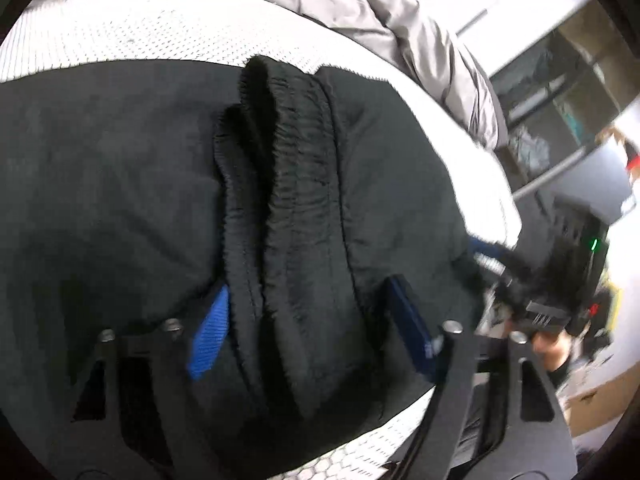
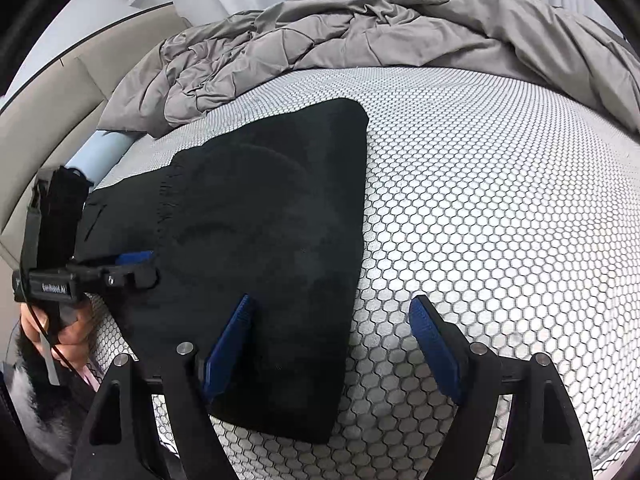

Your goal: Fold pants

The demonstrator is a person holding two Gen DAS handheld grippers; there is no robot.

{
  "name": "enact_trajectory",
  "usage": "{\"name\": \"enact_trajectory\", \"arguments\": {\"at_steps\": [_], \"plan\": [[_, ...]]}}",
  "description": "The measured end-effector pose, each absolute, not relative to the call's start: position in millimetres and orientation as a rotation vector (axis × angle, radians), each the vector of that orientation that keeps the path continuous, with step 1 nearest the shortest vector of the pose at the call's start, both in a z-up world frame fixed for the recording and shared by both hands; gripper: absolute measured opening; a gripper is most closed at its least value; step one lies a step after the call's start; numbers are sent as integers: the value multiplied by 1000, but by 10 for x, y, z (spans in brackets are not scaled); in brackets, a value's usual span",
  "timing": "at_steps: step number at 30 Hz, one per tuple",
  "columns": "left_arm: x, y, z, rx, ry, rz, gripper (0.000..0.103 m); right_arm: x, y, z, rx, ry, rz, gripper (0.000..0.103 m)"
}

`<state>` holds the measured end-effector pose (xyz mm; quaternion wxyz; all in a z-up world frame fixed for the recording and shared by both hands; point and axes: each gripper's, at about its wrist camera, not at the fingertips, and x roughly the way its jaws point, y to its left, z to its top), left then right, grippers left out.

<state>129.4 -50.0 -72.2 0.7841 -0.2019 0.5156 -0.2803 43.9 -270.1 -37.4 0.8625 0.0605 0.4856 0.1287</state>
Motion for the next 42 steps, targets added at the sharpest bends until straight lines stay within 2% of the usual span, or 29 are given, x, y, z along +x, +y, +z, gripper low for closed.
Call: {"name": "enact_trajectory", "arguments": {"at_steps": [1, 3, 5, 11, 13, 15, 18, 22, 25, 27, 29, 35, 37, 39, 42], "plan": [[1328, -481, -742, -465, 1119, -614, 52, 452, -2690, -373, 128, 1017, 280, 82], [1392, -452, -765, -521, 1103, -628, 31, 470, -2660, -396, 124, 1016, 295, 82], [1369, -427, -732, -550, 1070, -647, 22, 535, -2602, -455, 125, 1028, 300, 82], [1394, -428, -871, -599, 1077, -622, 21, 652, -2378, -577, 48, 1042, 294, 86], [1373, -417, -870, -603, 1070, -606, 19, 671, -2308, -589, 14, 1043, 284, 86], [1334, -422, -734, -562, 1025, -614, 12, 669, -2289, -585, -3, 1039, 281, 86], [1231, -236, -521, -536, 954, -623, 9, 655, -2327, -532, 17, 1038, 287, 86], [1201, 253, -336, -567, 883, -561, 9, 623, -2318, -357, 62, 1012, 293, 86], [1145, 733, -389, -534, 887, -389, 9, 619, -2195, -242, 61, 979, 319, 86], [1108, 981, -537, -464, 918, -243, 15, 642, -2080, -242, 37, 985, 339, 86], [1092, 1154, -739, -516, 969, -258, 21, 673, -1982, -293, 7, 1011, 349, 86], [918, 1347, -621, -579, 934, -319, 22, 665, -1964, -404, -17, 1088, 373, 86], [873, 1349, -512, -560, 912, -326, 28, 586, -2065, -349, 54, 1094, 412, 86], [835, 1296, -407, -528, 884, -328, 38, 477, -2135, -329, 107, 1111, 468, 86], [832, 1150, -279, -478, 879, -320, 39, 315, -2061, -440, -62, 1148, 451, 86]]}}
